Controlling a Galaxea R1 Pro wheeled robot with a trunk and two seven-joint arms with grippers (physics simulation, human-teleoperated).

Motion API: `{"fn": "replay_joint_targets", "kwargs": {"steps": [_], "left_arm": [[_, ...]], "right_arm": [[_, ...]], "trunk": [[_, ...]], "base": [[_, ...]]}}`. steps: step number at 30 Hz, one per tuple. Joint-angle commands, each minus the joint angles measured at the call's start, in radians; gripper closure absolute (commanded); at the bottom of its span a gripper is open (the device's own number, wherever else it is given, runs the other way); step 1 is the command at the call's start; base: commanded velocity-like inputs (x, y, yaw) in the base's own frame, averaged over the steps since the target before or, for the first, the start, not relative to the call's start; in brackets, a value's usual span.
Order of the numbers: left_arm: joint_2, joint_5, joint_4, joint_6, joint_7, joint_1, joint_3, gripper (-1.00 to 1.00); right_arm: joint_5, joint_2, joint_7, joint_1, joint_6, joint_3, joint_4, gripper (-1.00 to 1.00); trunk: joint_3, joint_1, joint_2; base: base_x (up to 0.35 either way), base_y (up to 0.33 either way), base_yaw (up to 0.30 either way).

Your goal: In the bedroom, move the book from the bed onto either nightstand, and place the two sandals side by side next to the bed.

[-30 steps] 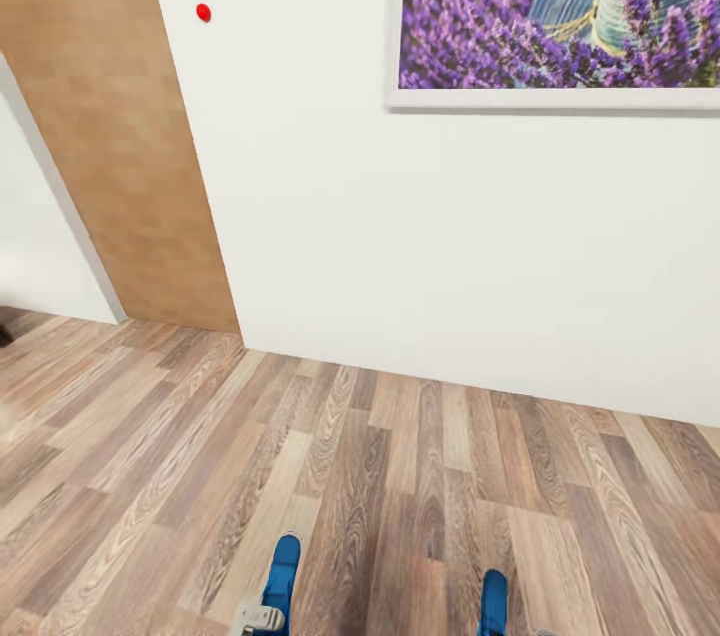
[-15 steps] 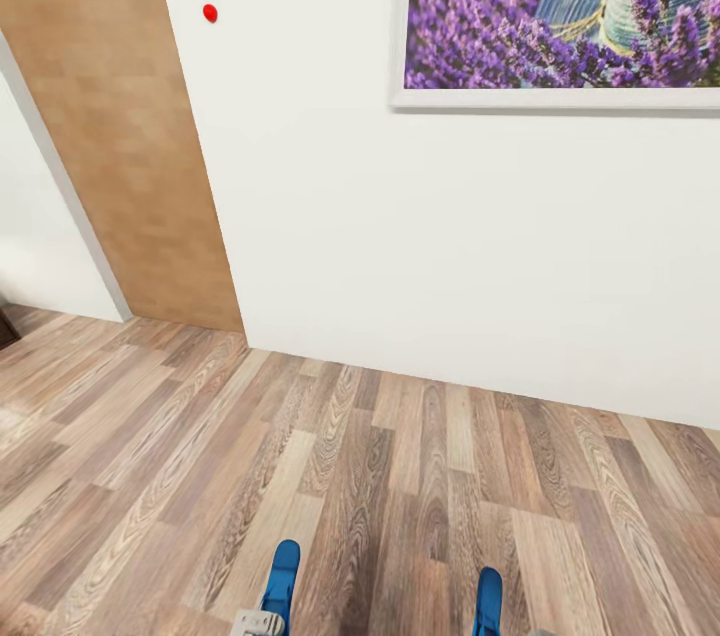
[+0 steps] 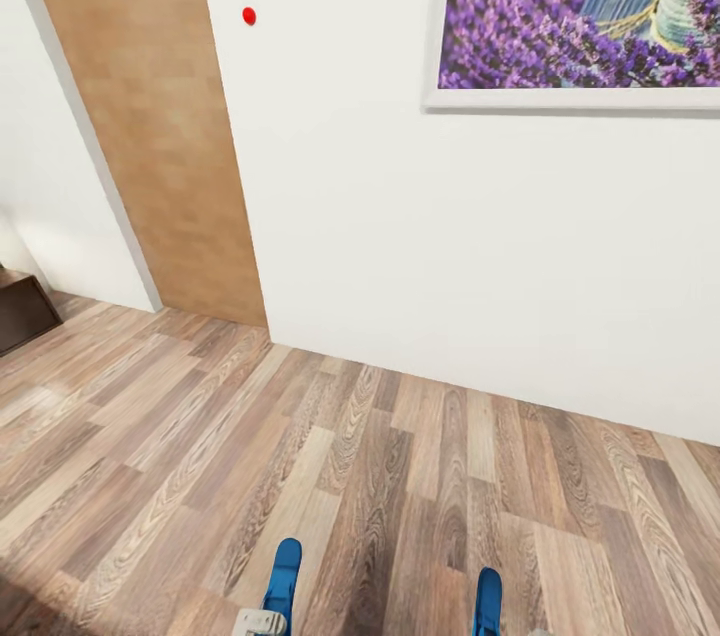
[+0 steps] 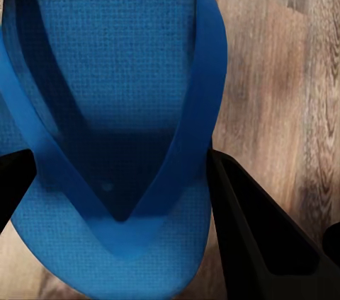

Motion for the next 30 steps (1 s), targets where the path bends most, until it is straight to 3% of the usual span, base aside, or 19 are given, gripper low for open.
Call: {"fn": "replay_joint_targets", "kwargs": {"steps": [1,14,30], "left_arm": [[0.000,0.004,0.001,-0.003,-0.004,-0.001,-0.003,1.00],[-0.001,0.004,0.002,-0.003,-0.004,-0.001,-0.003,1.00],[-0.001,0.004,0.002,-0.003,-0.004,-0.001,-0.003,1.00]], "right_arm": [[0.000,0.000,0.005,0.000,0.005,-0.008,0.001,1.00],[0.000,0.000,0.006,0.000,0.004,-0.008,0.001,1.00],[0.000,0.000,0.006,-0.002,0.004,-0.008,0.000,1.00]], "trunk": [[-0.001,0.000,0.000],[0.000,0.000,0.000],[0.024,0.000,0.000]], "base": [[0.000,0.000,0.046],[0.000,0.000,0.006],[0.000,0.000,0.000]]}}
